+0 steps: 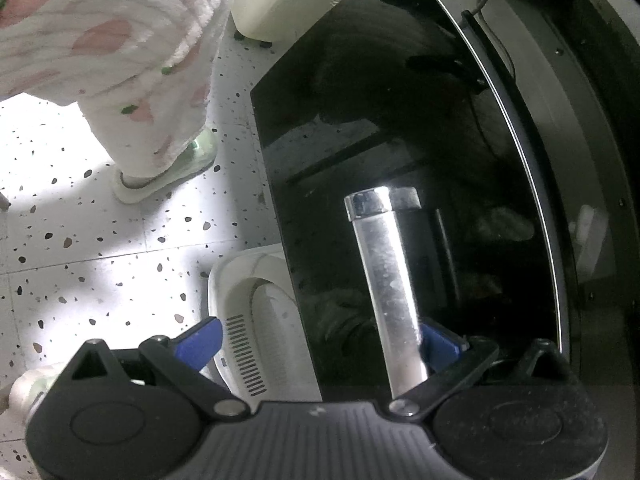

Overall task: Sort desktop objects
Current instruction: 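Pull the black drawer open by its handle with the right gripper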

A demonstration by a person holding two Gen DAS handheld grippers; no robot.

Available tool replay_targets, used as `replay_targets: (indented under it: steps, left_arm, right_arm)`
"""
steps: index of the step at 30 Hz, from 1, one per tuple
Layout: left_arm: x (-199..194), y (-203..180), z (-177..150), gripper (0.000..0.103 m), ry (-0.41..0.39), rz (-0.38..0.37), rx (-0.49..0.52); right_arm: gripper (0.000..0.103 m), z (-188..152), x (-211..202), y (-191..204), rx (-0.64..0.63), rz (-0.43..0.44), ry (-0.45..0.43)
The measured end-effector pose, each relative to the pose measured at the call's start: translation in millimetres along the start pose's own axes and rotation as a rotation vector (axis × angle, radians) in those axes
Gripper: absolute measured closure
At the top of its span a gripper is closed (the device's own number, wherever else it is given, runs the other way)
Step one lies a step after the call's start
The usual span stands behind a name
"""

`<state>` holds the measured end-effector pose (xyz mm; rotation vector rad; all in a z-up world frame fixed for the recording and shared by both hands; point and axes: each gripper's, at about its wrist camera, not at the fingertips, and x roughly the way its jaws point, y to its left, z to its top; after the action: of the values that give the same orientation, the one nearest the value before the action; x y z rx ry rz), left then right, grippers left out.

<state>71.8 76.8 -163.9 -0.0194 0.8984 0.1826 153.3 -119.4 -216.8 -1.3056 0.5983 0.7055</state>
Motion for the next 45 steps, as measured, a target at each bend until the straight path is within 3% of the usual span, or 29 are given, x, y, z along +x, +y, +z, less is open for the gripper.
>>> replay_targets:
  steps: [21, 27, 45]
  left_arm:
    - [0, -1, 0, 0.005, 0.000, 0.001, -0.002]
    - [1, -1, 0, 0.005, 0.000, 0.000, -0.002]
    - [0, 1, 1, 0.005, 0.000, -0.001, -0.005]
  right_arm:
    - [0.000, -2, -19, 10, 0.047, 0.026, -0.014]
    - [0.000, -3, -23, 20, 0.011, 0.019, -0.001]
    - [0.000, -3, -42, 23, 0.045, 0.115, 0.006]
